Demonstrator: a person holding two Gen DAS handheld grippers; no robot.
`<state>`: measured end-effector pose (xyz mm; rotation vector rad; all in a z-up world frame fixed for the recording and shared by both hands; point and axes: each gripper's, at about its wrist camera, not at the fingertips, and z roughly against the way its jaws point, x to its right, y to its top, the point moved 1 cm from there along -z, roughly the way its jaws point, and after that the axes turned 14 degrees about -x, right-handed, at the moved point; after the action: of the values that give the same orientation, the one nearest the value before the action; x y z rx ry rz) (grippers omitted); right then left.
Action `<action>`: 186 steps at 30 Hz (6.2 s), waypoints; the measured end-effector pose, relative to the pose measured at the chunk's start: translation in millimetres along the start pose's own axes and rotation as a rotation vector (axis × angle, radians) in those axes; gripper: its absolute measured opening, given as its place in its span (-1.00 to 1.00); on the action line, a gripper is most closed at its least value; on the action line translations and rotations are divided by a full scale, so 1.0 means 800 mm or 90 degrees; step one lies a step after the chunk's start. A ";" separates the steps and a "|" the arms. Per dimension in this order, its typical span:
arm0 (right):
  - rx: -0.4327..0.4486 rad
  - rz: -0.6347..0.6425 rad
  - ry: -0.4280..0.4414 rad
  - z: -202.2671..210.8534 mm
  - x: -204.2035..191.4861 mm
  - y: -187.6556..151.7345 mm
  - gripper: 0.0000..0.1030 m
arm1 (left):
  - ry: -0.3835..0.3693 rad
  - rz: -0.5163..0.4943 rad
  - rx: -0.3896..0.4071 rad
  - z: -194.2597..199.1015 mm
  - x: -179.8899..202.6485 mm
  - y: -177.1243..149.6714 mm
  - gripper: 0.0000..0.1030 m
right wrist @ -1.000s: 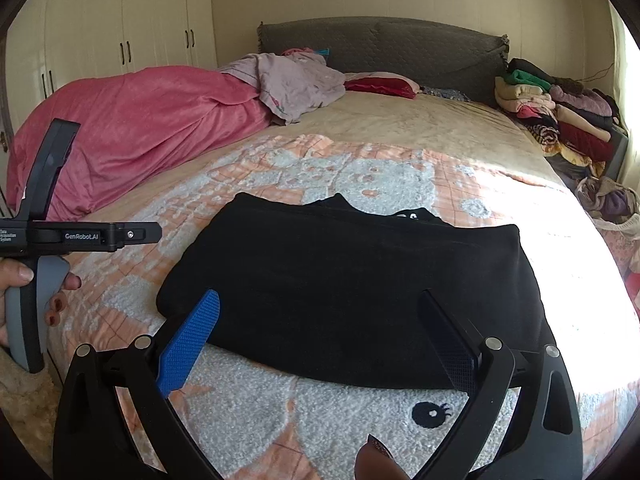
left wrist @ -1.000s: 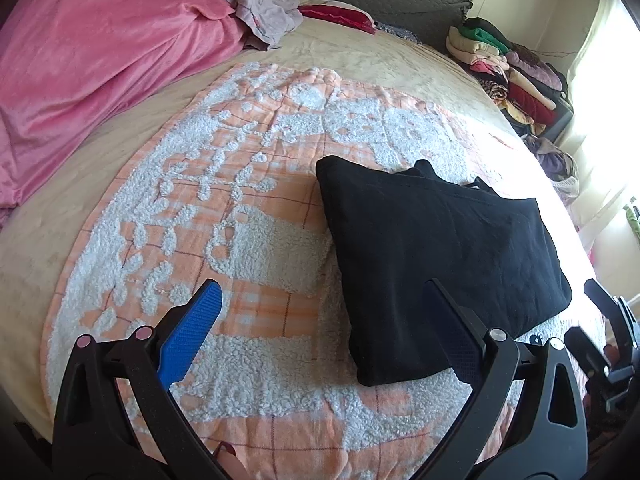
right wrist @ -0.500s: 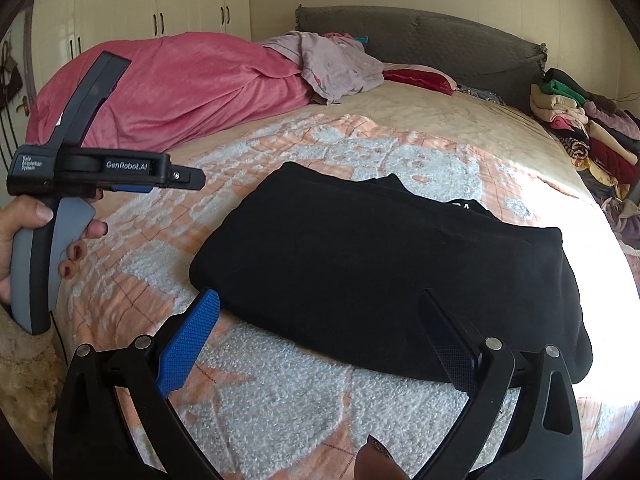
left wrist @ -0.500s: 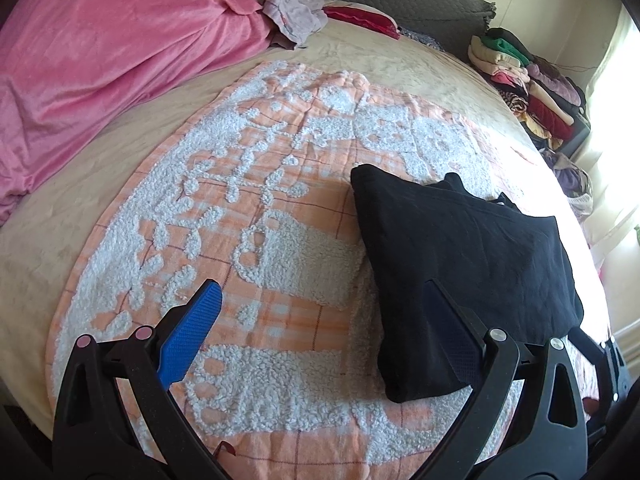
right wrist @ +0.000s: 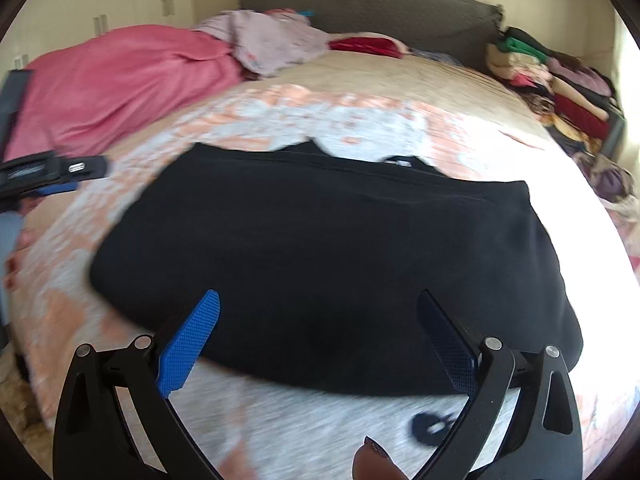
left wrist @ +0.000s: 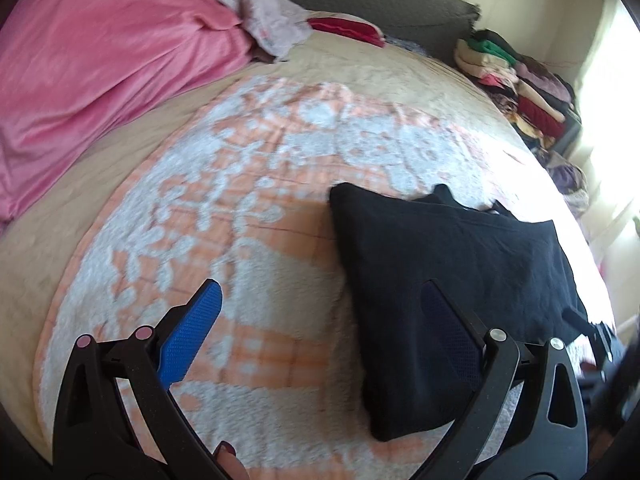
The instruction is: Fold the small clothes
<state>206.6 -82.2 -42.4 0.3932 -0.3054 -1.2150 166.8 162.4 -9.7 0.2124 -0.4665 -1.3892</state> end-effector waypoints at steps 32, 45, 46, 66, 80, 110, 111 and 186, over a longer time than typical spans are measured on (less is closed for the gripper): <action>0.000 -0.044 0.023 -0.049 0.049 0.121 0.91 | 0.025 -0.012 -0.034 -0.055 0.019 0.030 0.82; 0.080 0.002 0.069 0.041 0.010 0.079 0.91 | 0.026 0.040 -0.006 -0.026 -0.018 0.041 0.82; 0.083 0.008 0.069 0.045 0.006 0.074 0.91 | 0.029 0.042 -0.004 -0.025 -0.020 0.042 0.82; 0.039 0.197 0.023 0.022 -0.104 -0.044 0.91 | 0.044 0.062 -0.020 -0.042 -0.036 0.047 0.82; 0.040 0.277 -0.122 -0.033 -0.159 -0.047 0.91 | 0.065 0.037 -0.035 -0.068 -0.019 0.046 0.82; 0.187 0.158 -0.023 0.029 -0.129 -0.035 -0.79 | -0.223 0.099 -0.133 -0.112 0.007 0.053 0.81; 0.188 0.157 -0.019 0.031 -0.127 -0.036 -0.80 | -0.241 0.107 -0.135 -0.113 0.010 0.053 0.80; 0.194 -0.189 0.099 0.082 0.095 -0.090 -0.87 | -0.043 -0.101 -0.096 -0.093 0.346 0.071 -0.51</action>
<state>142.6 -184.0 -15.1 0.8160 -0.3066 -1.4225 280.1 -107.1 0.4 0.0814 -0.4050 -1.5831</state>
